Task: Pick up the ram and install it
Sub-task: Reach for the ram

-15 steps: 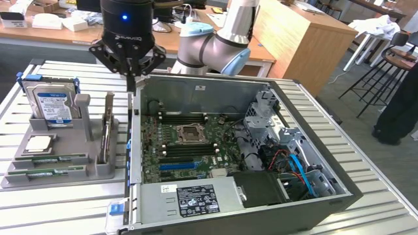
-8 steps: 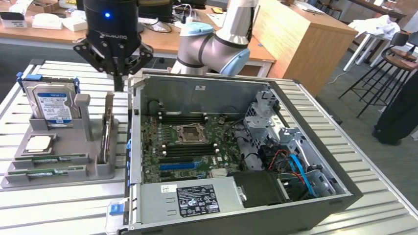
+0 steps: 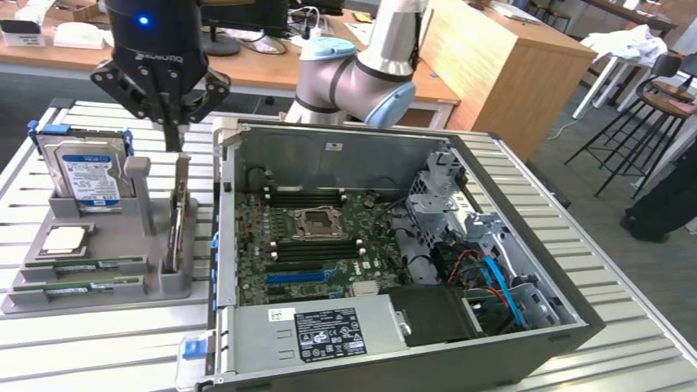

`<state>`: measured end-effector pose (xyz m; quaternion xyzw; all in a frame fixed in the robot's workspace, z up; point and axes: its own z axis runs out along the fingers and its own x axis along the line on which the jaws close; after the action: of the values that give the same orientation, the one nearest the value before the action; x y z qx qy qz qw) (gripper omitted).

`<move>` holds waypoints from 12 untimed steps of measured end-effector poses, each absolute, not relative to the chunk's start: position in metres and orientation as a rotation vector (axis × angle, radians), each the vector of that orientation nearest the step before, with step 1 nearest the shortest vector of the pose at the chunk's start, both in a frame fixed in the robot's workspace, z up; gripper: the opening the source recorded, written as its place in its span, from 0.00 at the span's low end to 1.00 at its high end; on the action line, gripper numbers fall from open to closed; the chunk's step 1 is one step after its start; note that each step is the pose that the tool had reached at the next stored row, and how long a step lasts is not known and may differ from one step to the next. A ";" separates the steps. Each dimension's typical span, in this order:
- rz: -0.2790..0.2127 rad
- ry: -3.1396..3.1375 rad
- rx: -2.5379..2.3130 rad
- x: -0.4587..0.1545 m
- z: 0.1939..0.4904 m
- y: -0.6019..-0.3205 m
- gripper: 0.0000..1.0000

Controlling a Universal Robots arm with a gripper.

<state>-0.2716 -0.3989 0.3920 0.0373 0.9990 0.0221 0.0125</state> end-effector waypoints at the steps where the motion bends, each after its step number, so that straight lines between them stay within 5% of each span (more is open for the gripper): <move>1: 0.069 3.114 0.116 -0.275 0.392 -0.399 0.10; 12: 0.069 3.114 0.117 -0.315 0.392 -0.399 0.10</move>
<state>-0.3151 -0.3989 0.3916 0.0374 0.9990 0.0221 0.0125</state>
